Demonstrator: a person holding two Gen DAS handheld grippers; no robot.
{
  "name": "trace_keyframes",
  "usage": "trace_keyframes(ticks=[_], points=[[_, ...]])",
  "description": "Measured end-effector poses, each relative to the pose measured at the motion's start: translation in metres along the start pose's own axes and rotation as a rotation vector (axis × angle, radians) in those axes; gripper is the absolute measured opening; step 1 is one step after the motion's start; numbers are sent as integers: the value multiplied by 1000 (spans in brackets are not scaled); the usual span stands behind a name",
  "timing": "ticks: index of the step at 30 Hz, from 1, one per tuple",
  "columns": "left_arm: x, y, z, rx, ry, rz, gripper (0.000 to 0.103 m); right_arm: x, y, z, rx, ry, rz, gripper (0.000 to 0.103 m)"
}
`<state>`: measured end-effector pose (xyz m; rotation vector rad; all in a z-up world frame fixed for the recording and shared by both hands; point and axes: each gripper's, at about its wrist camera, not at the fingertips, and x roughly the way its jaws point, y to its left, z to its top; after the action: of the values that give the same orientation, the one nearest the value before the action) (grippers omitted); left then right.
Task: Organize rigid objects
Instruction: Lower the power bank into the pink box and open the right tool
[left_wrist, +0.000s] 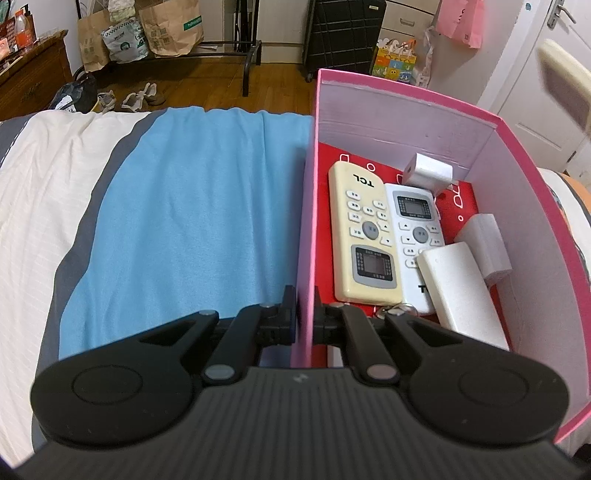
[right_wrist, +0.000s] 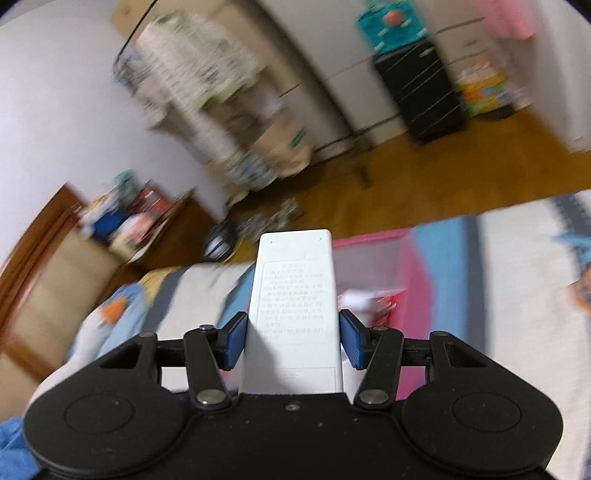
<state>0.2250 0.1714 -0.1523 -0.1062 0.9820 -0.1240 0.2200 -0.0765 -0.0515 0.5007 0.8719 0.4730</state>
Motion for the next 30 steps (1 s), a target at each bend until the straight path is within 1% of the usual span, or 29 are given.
trace_keyframes(ticks=[2,7,8,9,10,13,14,17,20,23,25,28,30], points=[[0,0,0,0,0,-1,5,16,5,-7,8,45,6,58],[0,0,0,0,0,-1,5,58,15,-22,2,105,-51,57],[1,0,0,-1,0,-1,5,62,14,-23,-1,102,-69,51],[1,0,0,-1,0,-3,5,69,15,-22,-3,105,-72,38],[1,1,0,-2,0,-4,5,74,14,-22,-1,110,-76,38],[4,1,1,-6,6,-7,5,84,16,-24,-41,118,-153,35],[4,1,1,-6,5,-9,5,85,15,-26,-44,122,-149,35],[4,1,2,-5,5,-10,5,78,9,-28,-30,156,-133,34],[5,2,2,-7,6,-12,5,65,11,-29,-70,158,-157,37],[5,2,2,-5,6,-12,5,52,16,-29,-124,163,-172,37],[5,3,2,-4,6,-12,5,40,22,-31,-162,146,-191,37],[5,3,2,-4,8,-12,5,15,28,-38,-185,104,-207,37],[5,3,2,-5,9,-12,5,-6,38,-44,-249,60,-250,37]])
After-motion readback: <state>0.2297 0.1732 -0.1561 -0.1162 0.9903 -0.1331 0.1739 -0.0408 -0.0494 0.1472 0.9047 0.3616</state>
